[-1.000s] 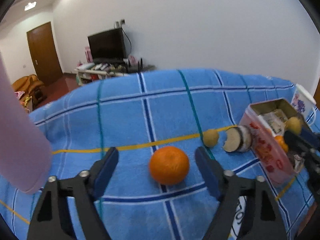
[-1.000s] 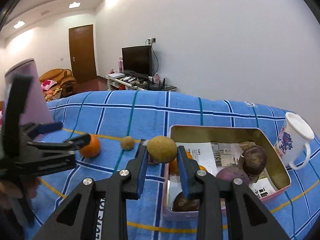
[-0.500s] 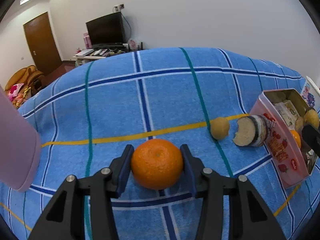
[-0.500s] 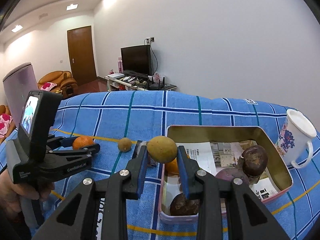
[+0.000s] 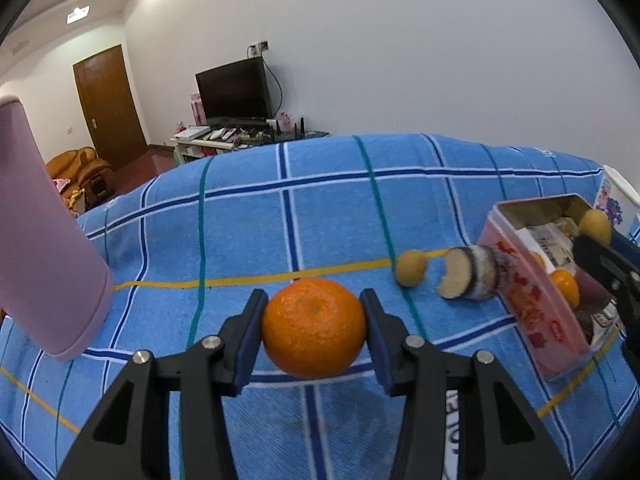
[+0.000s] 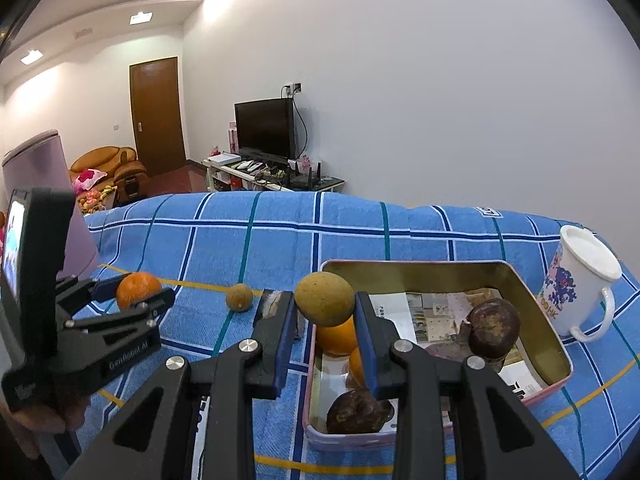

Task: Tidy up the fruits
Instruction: 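Carry the tan fruit and the orange over the pink tin with both tools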

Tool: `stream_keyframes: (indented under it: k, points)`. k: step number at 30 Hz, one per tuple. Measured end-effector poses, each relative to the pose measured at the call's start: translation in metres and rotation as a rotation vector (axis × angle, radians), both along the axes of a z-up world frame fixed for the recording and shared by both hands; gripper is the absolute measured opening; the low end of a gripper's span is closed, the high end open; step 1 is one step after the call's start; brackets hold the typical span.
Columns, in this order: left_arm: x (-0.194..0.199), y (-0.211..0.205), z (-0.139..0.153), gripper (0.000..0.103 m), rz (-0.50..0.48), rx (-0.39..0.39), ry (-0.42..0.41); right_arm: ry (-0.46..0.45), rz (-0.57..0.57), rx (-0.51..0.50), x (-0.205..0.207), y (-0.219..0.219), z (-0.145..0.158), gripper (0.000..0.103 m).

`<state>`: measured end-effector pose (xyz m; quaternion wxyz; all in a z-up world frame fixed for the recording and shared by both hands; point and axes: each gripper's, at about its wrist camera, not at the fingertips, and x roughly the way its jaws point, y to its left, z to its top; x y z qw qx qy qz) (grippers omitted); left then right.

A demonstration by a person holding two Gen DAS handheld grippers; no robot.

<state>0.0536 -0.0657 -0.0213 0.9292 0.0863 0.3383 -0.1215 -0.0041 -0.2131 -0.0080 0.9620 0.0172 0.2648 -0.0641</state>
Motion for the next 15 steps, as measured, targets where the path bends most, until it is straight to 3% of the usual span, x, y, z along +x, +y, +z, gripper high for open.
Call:
stream_keyframes:
  k: [8, 15]
  points:
    - [-0.023, -0.014, 0.016, 0.049, -0.010, -0.013, -0.048, -0.019, -0.008, -0.047, -0.010, -0.004, 0.004, 0.031]
    - [-0.031, -0.035, 0.027, 0.049, -0.037, -0.023, -0.070, -0.025, -0.054, -0.036, -0.018, -0.036, 0.005, 0.031]
